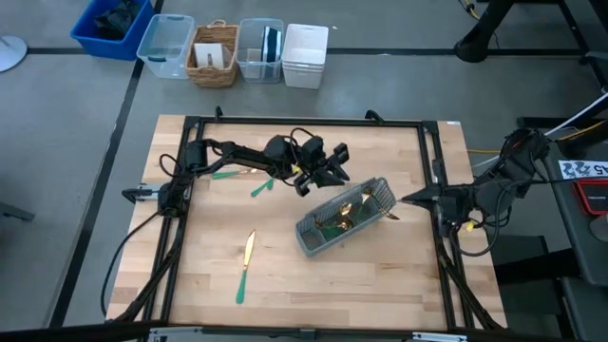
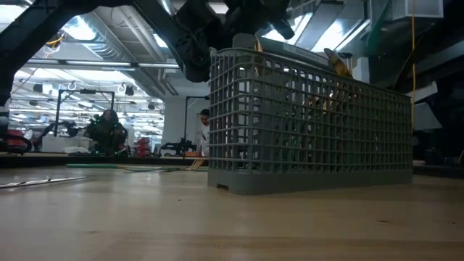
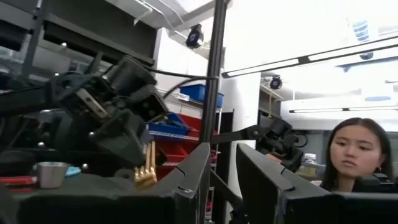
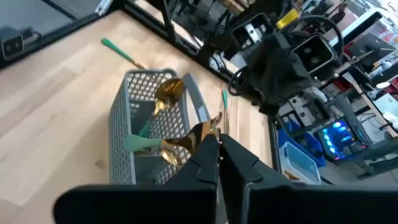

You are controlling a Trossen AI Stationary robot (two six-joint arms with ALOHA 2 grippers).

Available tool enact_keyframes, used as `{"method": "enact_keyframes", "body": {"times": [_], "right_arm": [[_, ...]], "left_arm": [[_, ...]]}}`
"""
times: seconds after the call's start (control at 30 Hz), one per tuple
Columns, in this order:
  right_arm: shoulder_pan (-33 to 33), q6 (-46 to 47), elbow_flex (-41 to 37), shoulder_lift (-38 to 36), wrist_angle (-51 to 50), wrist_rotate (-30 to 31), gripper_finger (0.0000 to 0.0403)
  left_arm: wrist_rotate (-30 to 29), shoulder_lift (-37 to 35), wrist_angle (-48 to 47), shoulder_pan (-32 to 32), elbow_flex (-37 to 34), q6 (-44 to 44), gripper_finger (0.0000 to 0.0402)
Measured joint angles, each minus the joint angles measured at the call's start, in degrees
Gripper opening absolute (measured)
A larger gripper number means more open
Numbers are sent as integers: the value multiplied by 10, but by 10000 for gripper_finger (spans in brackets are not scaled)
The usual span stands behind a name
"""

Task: Sort silverware
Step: Put the gold fork into the gray silverware organizer

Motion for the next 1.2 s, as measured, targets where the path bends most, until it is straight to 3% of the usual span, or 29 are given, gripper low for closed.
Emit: {"method": "enact_keyframes", "body": {"times": [0.2,0.57,0.83,1.2], "right_arm": [[0,1,-3,16,-26,2,6],[0,-20,-4,69,-38,77,4],[0,14,-4,88,-42,4,11],[-40,16,-4,176,-45,19,13]], "left_arm": [[17,0,0,18,0,1,72],[58,-16,-2,26,0,1,72],[120,-49,-1,26,-4,12,72],[185,-118,-17,38,-4,16,60]]}}
